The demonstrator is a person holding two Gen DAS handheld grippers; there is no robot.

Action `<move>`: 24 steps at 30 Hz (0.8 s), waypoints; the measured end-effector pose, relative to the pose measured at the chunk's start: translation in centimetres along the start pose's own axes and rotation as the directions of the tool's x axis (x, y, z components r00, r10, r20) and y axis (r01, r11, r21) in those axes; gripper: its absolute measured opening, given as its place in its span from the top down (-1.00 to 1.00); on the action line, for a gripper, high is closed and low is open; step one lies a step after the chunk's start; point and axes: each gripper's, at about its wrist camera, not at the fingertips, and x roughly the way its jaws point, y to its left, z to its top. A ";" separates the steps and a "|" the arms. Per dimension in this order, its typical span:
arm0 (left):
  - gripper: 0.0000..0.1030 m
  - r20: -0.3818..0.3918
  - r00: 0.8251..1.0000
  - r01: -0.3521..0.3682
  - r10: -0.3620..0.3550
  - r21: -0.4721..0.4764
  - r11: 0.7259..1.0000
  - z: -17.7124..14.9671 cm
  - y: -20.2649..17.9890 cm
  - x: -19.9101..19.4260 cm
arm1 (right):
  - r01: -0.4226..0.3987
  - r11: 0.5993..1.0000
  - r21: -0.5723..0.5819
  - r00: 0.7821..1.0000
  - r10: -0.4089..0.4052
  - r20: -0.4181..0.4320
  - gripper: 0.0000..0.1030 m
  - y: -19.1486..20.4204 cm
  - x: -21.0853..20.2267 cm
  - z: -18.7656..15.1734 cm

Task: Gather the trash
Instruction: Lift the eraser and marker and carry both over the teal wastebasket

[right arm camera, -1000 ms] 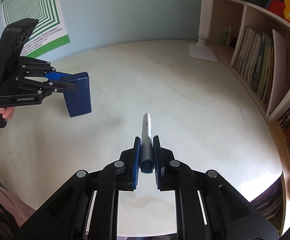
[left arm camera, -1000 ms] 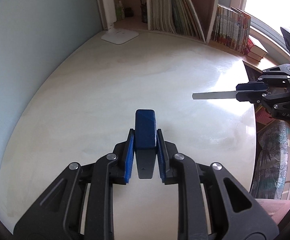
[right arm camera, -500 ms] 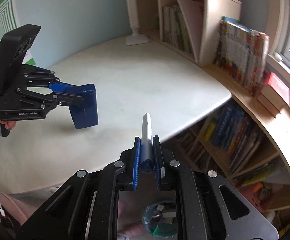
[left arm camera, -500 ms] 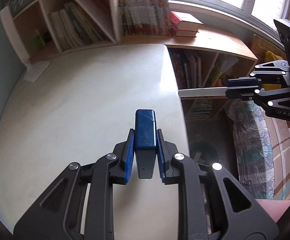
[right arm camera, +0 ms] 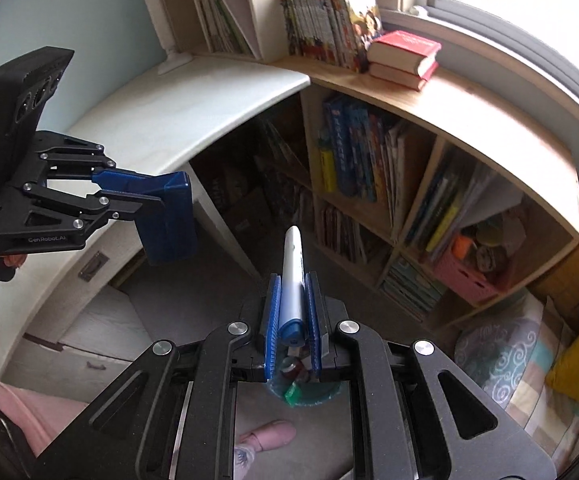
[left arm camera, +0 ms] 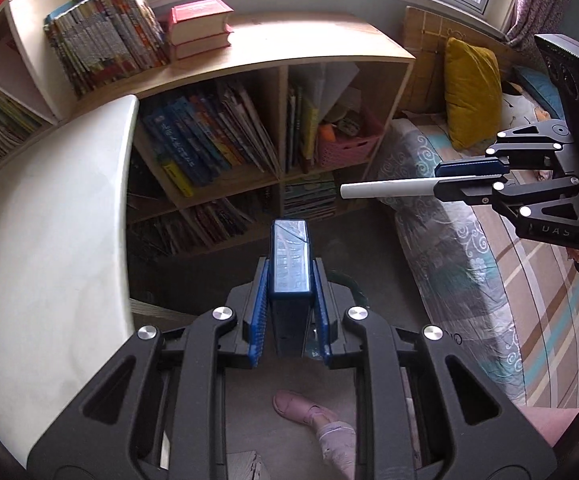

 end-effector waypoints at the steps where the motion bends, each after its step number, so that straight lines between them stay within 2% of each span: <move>1: 0.64 -0.013 1.000 0.011 -0.011 0.001 1.000 0.0 -0.7 0.7 | -0.002 1.000 0.013 1.000 0.002 -0.010 0.73 -0.5 0.1 -0.8; 10: 0.64 -0.119 0.991 0.062 -0.059 0.019 0.998 -0.2 -4.9 6.8 | -0.025 0.994 0.105 0.997 0.032 -0.073 0.73 -3.4 2.3 -5.8; 24: 0.64 -0.214 0.973 0.098 -0.088 0.033 0.995 -2.5 -5.8 15.0 | -0.029 0.962 0.270 0.984 0.076 -0.164 0.73 -5.9 10.4 -11.2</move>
